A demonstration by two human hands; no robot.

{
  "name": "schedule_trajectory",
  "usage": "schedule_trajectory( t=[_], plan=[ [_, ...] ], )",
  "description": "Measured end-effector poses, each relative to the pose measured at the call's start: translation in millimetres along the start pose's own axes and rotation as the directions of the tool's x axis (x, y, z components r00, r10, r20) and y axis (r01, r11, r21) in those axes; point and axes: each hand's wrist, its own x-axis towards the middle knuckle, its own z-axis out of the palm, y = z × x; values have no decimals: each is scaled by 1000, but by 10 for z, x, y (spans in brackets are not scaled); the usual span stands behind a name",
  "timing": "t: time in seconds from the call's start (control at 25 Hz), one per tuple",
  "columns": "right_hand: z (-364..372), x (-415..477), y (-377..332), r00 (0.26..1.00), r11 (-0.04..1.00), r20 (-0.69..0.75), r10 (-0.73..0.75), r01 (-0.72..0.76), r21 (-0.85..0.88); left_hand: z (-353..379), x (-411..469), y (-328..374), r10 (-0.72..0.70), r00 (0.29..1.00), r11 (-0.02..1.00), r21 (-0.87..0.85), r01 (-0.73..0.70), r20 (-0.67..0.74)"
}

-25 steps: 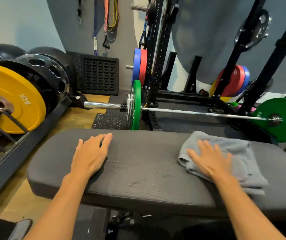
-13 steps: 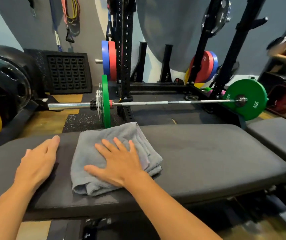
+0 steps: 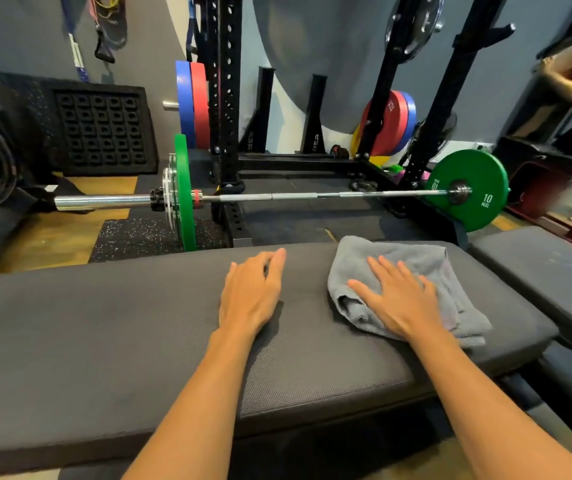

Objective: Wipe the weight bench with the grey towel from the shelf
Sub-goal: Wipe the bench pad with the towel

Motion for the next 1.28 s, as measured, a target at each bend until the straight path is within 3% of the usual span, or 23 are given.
schedule_trajectory(
  t=[0.08,0.24,0.36,0.48,0.56,0.64,0.84,1.12,1.28],
  plan=[
    [6,-93,-280,999,998,14,-48,48,29,-17,5,-57,-19,998,992,-123,11,-59],
    [137,-423,-1093,948,941,52,-315,305,146,-23,48,-2,-47,990,985,-172,23,-134],
    [30,-389,-938,911,901,26,-413,404,161,-35,53,124,-61,984,985,-172,32,-167],
    [-59,-68,206,964,963,-24,-266,267,31,197,119,363,-79,989,986,-155,60,-122],
    [-130,154,1064,998,995,15,-64,65,-71,395,178,446,-59,994,993,-107,49,-91],
    [-188,406,1488,995,993,77,65,-57,-106,540,257,386,-43,996,999,-24,41,-80],
    [-79,688,974,999,1000,40,-2,3,-5,639,271,372,-16,993,994,104,28,-119],
    [-70,-605,305,984,980,79,-159,148,132,656,207,389,-7,998,986,167,18,-70],
    [-110,-869,373,988,984,28,-153,150,99,650,197,358,7,997,988,157,6,-80]
  ],
)
